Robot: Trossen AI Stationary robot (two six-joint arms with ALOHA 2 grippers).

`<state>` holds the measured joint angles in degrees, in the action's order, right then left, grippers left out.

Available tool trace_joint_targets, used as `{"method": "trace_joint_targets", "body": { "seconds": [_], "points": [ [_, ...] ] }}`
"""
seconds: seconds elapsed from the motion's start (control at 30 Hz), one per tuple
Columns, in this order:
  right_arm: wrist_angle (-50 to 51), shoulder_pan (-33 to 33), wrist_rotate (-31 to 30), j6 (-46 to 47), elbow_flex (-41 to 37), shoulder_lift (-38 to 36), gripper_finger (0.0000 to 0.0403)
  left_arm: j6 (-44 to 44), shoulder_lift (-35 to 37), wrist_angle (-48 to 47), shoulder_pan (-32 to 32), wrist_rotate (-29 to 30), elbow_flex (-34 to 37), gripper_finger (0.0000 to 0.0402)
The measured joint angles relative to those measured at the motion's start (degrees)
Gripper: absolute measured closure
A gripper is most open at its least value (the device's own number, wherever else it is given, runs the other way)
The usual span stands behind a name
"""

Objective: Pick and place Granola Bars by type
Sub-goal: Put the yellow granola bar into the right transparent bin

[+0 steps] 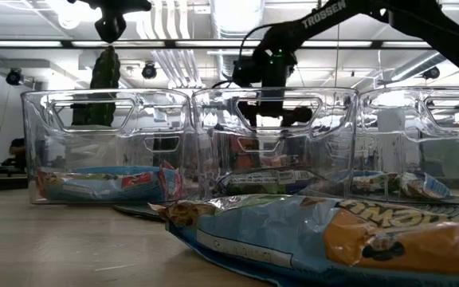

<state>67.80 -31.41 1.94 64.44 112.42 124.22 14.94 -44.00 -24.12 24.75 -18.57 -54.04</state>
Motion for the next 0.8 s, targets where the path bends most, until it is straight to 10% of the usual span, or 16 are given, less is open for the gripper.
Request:
{"method": "trace_joint_targets", "body": {
  "seconds": [0.8],
  "points": [
    [-11.02, 0.74, 4.55, 4.86, -15.69, -0.61, 0.0177, 0.12, 0.02, 0.04, -0.04, -0.02, 0.00, 0.0402]
  ]
}}
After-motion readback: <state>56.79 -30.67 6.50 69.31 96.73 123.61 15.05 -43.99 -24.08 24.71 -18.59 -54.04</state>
